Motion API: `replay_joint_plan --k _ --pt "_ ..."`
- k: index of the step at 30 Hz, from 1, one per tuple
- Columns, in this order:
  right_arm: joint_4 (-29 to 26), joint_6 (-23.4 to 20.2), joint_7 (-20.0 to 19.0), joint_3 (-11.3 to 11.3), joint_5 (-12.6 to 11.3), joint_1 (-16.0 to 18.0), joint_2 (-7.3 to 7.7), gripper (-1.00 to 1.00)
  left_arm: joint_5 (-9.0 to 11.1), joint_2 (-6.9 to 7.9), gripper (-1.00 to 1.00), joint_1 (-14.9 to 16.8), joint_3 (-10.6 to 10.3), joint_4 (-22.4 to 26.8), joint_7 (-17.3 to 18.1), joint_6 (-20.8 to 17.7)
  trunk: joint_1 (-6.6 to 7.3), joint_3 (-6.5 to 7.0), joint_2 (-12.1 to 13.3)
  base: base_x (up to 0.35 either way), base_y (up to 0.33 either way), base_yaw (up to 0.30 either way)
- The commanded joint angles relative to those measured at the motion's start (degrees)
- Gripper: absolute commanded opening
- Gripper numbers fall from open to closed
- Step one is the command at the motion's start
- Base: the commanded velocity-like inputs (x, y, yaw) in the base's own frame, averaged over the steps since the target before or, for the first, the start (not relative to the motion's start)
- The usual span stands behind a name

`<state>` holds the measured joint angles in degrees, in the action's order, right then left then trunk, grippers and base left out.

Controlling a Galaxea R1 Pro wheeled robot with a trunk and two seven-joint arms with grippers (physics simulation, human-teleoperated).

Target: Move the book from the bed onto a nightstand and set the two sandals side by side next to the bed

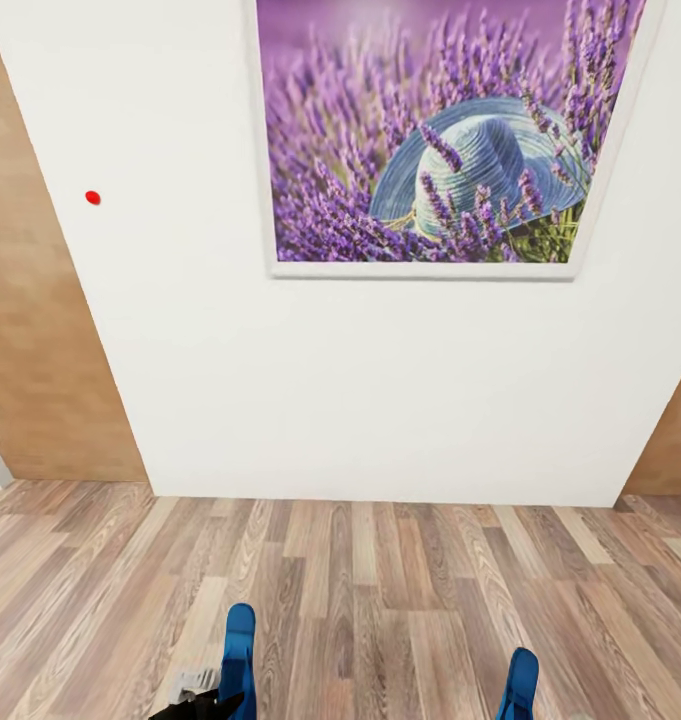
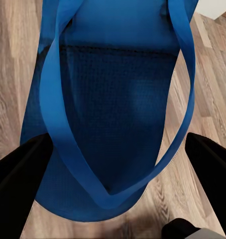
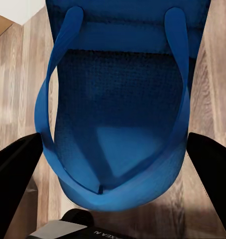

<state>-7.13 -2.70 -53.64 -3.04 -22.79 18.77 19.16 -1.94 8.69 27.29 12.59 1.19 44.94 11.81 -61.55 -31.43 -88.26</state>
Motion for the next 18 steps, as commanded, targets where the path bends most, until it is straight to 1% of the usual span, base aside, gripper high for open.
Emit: replay_joint_plan --k 1,18 --pt "0.01 -0.29 -0.24 -0.39 0.02 0.04 0.0 -1.0 -0.17 0.01 -1.0 0.04 0.33 -0.04 0.15 0.24 -0.03 -0.06 -0.03 0.33 0.0 0.0" --pt "0.01 -0.29 -0.24 -0.39 0.02 0.03 0.0 -1.0 -0.17 0.01 -1.0 0.04 0.33 -0.04 0.15 0.24 -0.03 -0.06 -0.03 0.33 0.0 0.0"
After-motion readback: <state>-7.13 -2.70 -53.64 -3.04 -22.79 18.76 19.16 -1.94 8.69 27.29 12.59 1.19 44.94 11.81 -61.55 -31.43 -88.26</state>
